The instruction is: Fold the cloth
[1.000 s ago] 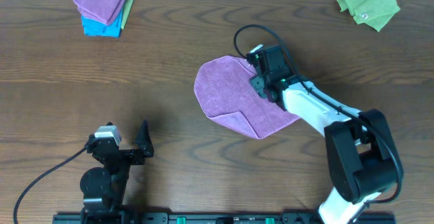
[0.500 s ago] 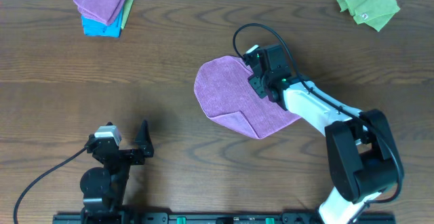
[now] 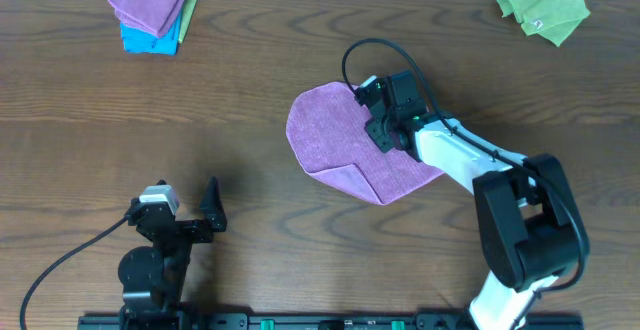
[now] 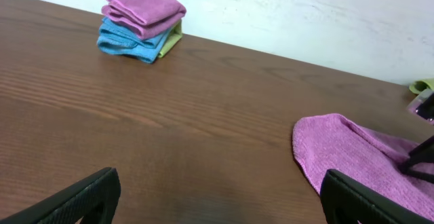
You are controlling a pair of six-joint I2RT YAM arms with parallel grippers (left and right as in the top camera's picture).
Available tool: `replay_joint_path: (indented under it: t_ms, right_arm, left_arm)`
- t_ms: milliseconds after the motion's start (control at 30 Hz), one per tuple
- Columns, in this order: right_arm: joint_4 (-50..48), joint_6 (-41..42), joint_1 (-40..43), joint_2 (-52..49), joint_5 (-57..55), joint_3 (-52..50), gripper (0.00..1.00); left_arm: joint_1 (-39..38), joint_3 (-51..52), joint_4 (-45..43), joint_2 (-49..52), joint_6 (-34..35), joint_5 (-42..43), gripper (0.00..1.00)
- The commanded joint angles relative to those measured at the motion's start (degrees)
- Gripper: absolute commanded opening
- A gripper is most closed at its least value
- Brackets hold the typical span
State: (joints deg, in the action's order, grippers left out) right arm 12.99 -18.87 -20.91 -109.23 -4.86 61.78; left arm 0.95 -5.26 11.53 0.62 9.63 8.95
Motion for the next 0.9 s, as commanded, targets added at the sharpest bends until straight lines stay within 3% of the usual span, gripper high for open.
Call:
replay_joint_path:
  t_ms: [0,100,200,600,867]
  right_arm:
    - [0.0,-0.7,0.6,-0.3,0.4,0.3,0.3]
    - [-0.1,-0.9,1.3,-0.5,0.4,0.3,0.11]
    - [-0.3,-0.9,2.0,-0.5,0.4,0.3,0.01]
    - [-9.4,-0.9,3.2,-0.5,-7.0,0.4,0.01]
    - [-15.0,-0.7,8.6,-0.5,-7.4,0.4,0.01]
  left_arm:
    - [-0.2,1.6,0.3,-0.3,0.0,-0.4,0.95]
    - [-0.2,1.6,0.3,-0.3,0.0,-0.4,0.95]
    - [-0.2,1.6,0.3,-0.3,0.0,-0.4,0.95]
    - [-0.2,1.6,0.4,-0.3,0.0,-0.4,0.95]
    - [-0.2,1.6,0.4,-0.3,0.0,-0.4,0.95]
